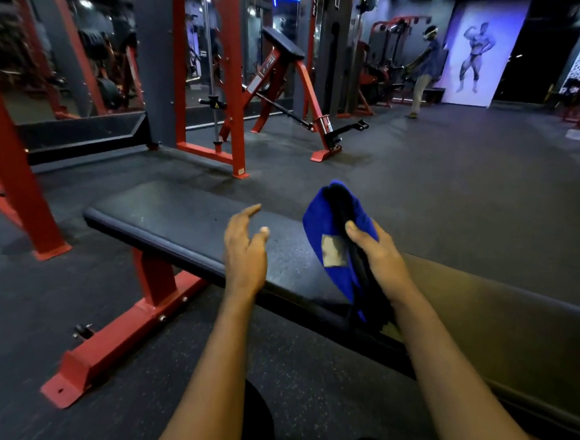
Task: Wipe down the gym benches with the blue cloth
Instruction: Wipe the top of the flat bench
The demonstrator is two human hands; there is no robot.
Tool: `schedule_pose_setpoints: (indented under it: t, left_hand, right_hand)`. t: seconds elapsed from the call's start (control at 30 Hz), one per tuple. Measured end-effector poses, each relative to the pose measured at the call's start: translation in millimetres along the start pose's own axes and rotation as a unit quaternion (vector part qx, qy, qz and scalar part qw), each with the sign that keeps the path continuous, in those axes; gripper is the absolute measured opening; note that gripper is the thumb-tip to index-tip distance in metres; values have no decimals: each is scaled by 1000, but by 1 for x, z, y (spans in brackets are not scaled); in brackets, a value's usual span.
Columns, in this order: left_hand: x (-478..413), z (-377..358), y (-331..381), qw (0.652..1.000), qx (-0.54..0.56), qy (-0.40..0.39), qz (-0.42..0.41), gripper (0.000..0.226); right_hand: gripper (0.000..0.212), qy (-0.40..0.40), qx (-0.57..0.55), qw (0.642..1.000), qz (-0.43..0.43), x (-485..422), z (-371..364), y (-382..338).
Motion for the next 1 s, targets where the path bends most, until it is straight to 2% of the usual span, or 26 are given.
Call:
schedule_pose_setpoints:
  t: [0.07, 0.1, 0.17, 0.23, 0.3, 0.4, 0.47, 0.5, 0.6, 0.67, 0.7, 0.77, 0.83, 0.9, 1.0]
  left_hand:
    - [-1, -36, 15, 982, 83, -168, 13, 46]
    - [-2, -46, 21, 974, 85, -211, 18, 39]
    - [-9, -50, 26, 975, 32, -220, 23, 19]
    - [-20, -41, 34, 979, -59, -196, -9, 11]
    - [-25, -38, 44, 972, -110, -205, -33, 15]
    - [-26, -50, 50, 949, -146, -278, 20, 28]
    - [-23, -57, 42, 935, -170, -300, 79, 43]
    - [-22, -55, 34, 930, -190, -297, 104, 48]
    - [-26, -36, 3, 929, -260, -235, 118, 42]
    - [-32, -13, -20, 946, -263, -147, 115, 35]
    - [-32, 0, -29, 955, -254, -96, 117, 31]
    - [-31, 30, -43, 962, -250, 19, 113, 28]
    - [-26, 55, -54, 946, -280, 114, 122, 29]
    - [-23, 71, -67, 932, -290, 164, 140, 37]
    - [-25, 88, -95, 919, -280, 205, 187, 56]
  right_hand:
    - [8, 8, 16, 1000, 3, -10, -9, -4]
    - [8, 15, 27, 1000, -6, -16, -11, -1]
    - [8, 30, 45, 998, -38, -24, -11, 9]
    - [8, 37, 33, 996, -80, -26, -3, 17]
    - [28, -3, 1, 992, -123, -23, -2, 23]
    - [61, -53, 75, 988, -126, -21, 2, 19]
    - [62, -58, 183, 975, -113, -27, 9, 18]
    - [59, -62, 258, 957, -120, -31, 11, 21]
    - [62, -89, 467, 867, -150, -38, 16, 43]
    - [80, -98, 603, 782, -125, -38, 12, 59]
    - [88, -104, 646, 751, -90, -33, 5, 63]
    - [85, -154, 675, 722, 4, -16, -20, 70]
    - [80, -237, 674, 699, 42, 5, -42, 81]
    - [78, -254, 682, 685, 38, 10, -50, 92]
    - [66, -218, 690, 690, -12, -32, -53, 109]
Point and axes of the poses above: each hand's wrist, its own x-axis away from the middle knuckle, its own z-axis out of the back of the hand, y = z × x, the point moved 9 cm from there along -x, towards the middle knuckle, and after that the axes turned 12 degrees about x, right-handed, at the moved point
